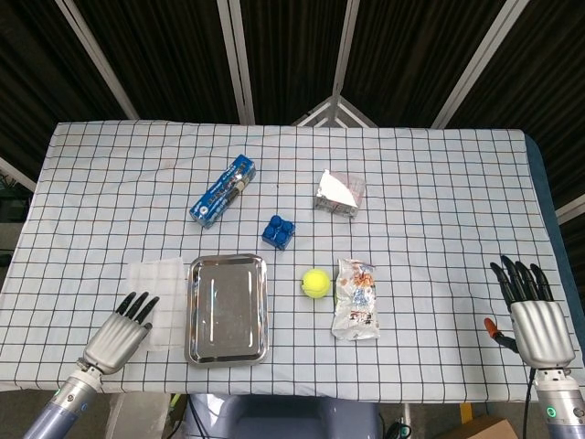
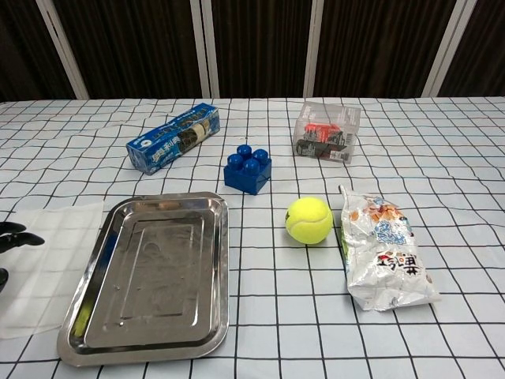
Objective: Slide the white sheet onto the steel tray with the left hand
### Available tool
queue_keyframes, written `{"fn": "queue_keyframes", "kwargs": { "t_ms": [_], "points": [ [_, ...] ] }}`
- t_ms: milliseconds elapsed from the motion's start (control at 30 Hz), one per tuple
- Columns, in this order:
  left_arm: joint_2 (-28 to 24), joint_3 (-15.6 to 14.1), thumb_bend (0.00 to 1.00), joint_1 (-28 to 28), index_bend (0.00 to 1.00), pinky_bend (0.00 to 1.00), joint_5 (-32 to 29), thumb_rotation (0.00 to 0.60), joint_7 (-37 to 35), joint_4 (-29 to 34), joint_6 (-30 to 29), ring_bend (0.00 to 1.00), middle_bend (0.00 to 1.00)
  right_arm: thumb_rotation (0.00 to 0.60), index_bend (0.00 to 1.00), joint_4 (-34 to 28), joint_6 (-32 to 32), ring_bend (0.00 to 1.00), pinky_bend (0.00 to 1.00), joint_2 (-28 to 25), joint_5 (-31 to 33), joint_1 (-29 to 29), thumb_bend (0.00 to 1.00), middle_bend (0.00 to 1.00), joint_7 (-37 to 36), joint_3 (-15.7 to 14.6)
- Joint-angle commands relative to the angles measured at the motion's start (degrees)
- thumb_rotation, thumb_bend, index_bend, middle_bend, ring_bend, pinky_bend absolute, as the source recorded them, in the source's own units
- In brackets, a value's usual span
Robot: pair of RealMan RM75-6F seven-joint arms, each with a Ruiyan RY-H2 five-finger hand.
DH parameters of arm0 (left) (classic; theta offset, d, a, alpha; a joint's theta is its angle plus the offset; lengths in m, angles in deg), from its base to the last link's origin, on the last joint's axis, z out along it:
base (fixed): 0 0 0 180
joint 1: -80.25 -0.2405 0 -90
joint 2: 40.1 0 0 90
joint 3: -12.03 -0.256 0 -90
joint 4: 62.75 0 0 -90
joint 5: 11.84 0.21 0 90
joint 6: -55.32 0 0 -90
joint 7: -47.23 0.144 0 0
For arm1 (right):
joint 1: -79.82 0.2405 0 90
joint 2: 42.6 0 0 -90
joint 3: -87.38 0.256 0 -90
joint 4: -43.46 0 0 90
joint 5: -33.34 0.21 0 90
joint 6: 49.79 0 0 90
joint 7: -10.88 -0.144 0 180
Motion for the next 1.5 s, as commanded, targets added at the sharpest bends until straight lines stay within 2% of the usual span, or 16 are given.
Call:
{"fn": "queue_keyframes", "kwargs": {
  "t_ms": [33, 233, 367, 533, 667, 933, 1100, 1500],
  "points": [
    [-0.97, 0.01, 0.47, -0.01, 0.61, 0.12, 0.23, 0.600, -0.68, 0.81, -0.77, 0.00, 0.06, 0.600, 0.00, -0.03, 0.05, 0.00, 0.00, -0.02, 0.08, -0.01, 0.31, 0.00, -0.10, 0.00],
    [-5.84, 1.78, 0.47, 0.15, 0.61, 0.12, 2.13, 0.600, -3.65, 5.56, -5.72, 0.00, 0.07, 0.600, 0.00, -0.12, 0.10, 0.00, 0.00, -0.15, 0.11, -0.02, 0.31, 0.00, -0.42, -0.02],
    [-9.68, 5.09, 0.47, 1.00, 0.61, 0.12, 2.73, 0.600, -5.60, 10.12, -9.56, 0.00, 0.07, 0.600, 0.00, -0.13, 0.03, 0.00, 0.00, -0.04, -0.12, 0.01, 0.31, 0.00, -0.07, -0.07],
    [-11.48, 9.08, 0.47, 2.84, 0.61, 0.12, 1.75, 0.600, -6.76, 15.83, -10.99, 0.00, 0.08, 0.600, 0.00, -0.14, -0.08, 0.00, 0.00, 0.07, -0.15, 0.00, 0.31, 0.00, 0.06, -0.04],
    [-10.80, 10.18, 0.47, 4.51, 0.61, 0.12, 2.53, 0.600, -5.17, 19.52, -10.10, 0.00, 0.10, 0.600, 0.00, -0.06, 0.04, 0.00, 0.00, -0.01, -0.04, 0.03, 0.31, 0.00, -0.25, -0.01],
    [-5.58, 9.98, 0.47, 7.37, 0.62, 0.12, 7.26, 0.600, 3.00, 25.02, -7.66, 0.00, 0.10, 0.600, 0.00, 0.06, 0.04, 0.00, 0.00, -0.12, 0.10, 0.01, 0.31, 0.00, -0.67, 0.05],
    [-2.50, 9.68, 0.47, 8.15, 0.62, 0.12, 8.25, 0.600, 6.43, 26.36, -6.57, 0.00, 0.10, 0.600, 0.00, -0.05, 0.20, 0.00, 0.00, -0.29, 0.46, 0.01, 0.31, 0.00, -0.86, 0.14],
    [3.66, 5.23, 0.47, 6.22, 0.61, 0.12, 3.18, 0.600, 10.73, 20.38, -3.39, 0.00, 0.10, 0.600, 0.00, -0.16, 0.22, 0.00, 0.00, -0.38, 0.43, -0.08, 0.31, 0.00, -0.78, 0.01]
  ]
}}
